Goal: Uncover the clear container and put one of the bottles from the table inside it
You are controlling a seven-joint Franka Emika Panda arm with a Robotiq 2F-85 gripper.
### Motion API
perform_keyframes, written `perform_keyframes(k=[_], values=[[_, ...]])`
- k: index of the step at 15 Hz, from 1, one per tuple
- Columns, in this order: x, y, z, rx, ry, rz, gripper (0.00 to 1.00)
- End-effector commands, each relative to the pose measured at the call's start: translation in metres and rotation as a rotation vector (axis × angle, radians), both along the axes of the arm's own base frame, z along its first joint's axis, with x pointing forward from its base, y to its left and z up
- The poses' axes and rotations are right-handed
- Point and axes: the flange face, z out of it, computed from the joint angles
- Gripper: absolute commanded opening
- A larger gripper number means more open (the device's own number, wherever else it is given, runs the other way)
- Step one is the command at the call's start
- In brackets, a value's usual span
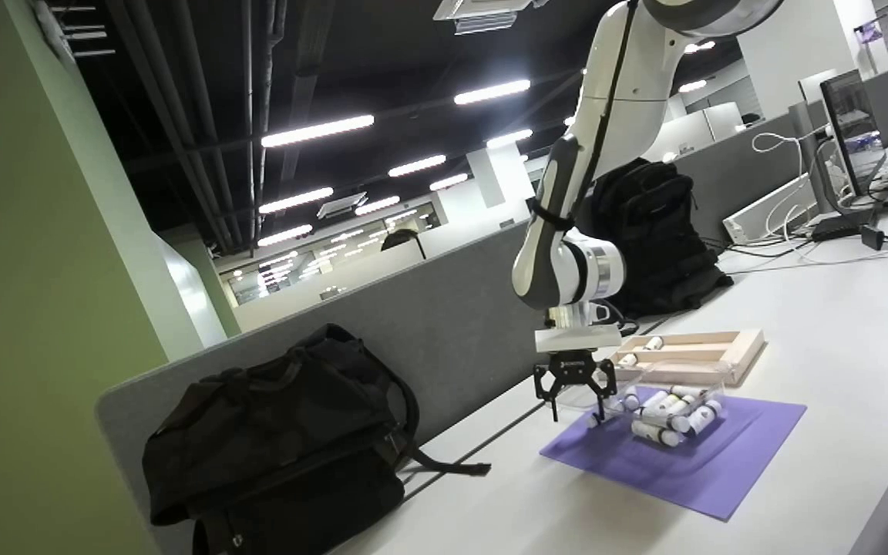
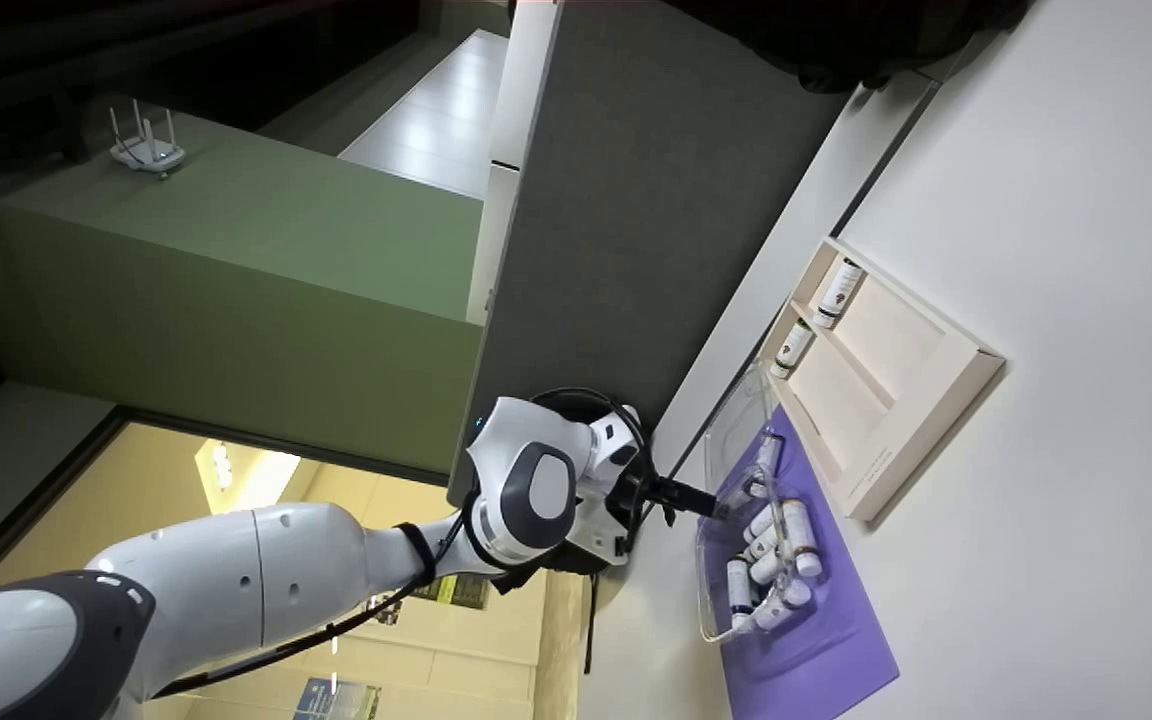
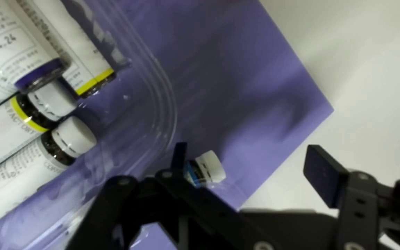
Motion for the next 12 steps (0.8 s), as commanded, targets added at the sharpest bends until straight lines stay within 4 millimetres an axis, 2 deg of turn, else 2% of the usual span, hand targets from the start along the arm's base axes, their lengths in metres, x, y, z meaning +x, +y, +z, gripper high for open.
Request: perform_keyframes(k=[1,5,6,7,8,12], values=[[-0.009,0.006,-0.005,0.024,0.033,-0.035,0.57],[-0.011,0.007,-0.008,0.035,0.046,-0.043,0.31],[-0.013,0.009,-0.008,0.036,0.048,-0.038,0.62],[-0.014,0.010,-0.008,0.040,0.046,-0.037,0.70],[-0.015,0.012,-0.007,0.045,0.045,-0.034,0.70],[-0.016,0.018,-0.005,0.051,0.037,-0.024,0.92]])
